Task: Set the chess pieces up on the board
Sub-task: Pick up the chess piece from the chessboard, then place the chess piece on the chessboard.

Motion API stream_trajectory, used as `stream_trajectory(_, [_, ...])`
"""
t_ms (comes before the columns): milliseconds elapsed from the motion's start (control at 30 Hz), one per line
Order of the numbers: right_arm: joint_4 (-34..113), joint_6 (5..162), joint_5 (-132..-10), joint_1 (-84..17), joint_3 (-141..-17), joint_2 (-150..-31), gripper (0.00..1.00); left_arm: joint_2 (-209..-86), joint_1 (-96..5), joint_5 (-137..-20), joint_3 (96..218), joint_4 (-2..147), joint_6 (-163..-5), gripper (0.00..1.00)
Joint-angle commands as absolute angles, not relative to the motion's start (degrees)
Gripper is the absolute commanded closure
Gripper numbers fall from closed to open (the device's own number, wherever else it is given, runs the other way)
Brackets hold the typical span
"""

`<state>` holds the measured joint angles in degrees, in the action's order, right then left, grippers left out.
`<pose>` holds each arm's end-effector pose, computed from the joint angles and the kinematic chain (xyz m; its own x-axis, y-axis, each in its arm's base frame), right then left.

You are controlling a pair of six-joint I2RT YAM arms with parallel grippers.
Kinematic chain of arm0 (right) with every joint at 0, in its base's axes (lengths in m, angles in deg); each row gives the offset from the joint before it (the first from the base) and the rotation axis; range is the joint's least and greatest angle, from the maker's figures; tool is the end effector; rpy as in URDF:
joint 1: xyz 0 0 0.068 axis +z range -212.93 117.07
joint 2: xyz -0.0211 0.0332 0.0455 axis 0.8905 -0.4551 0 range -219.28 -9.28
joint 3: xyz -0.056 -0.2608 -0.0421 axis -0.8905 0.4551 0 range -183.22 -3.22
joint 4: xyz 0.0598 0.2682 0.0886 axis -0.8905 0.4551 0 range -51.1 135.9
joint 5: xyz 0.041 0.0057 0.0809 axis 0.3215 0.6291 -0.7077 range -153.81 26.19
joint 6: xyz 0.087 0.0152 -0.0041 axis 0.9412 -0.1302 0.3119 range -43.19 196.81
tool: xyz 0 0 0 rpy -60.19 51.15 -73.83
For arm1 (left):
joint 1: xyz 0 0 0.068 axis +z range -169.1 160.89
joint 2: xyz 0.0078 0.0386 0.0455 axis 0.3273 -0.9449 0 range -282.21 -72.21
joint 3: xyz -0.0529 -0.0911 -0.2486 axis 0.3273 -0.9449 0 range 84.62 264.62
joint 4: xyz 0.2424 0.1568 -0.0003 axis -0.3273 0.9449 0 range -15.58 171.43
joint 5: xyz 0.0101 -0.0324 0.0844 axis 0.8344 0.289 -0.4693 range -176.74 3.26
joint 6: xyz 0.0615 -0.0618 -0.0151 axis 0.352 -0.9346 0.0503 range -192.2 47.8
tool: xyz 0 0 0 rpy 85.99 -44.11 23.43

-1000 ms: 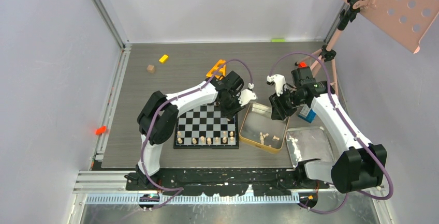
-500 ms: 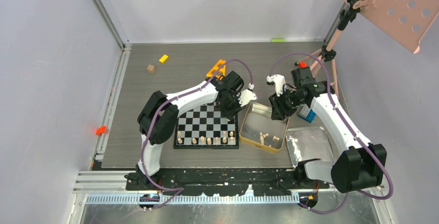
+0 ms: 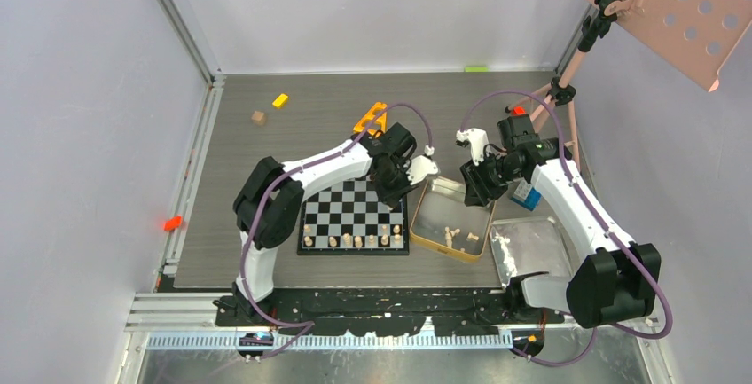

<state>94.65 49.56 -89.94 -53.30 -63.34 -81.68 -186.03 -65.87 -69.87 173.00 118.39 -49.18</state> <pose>0.2658 0.0802 0.2288 -0.6699 -0.5305 -0.5195 -0.6965 0.6914 0.1920 0.2924 -0.3442 0.1491 -0.2901 0.8550 -0.4300 0.9568 0.2681 -0.1124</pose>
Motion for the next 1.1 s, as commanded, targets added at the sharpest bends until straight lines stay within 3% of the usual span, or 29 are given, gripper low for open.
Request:
stream_trajectory(0, [94.47,49.1,-90.88,-53.55,-63.41,-81.29,0.55,-179.31,-65.8,-68.43,170.38,120.22,-47.52,1.0])
stream_trajectory(500, [94.6,49.21,-91.06,-53.57,-63.6,-82.52,0.55,-170.43,-65.42,-68.72,158.76,118.67,-46.14,1.0])
stream_trajectory(1067, [94.75,48.95,-91.05,-53.53,-63.39,-83.13,0.55,-170.05,-65.54,-65.1,155.34,118.01,-47.9,1.0])
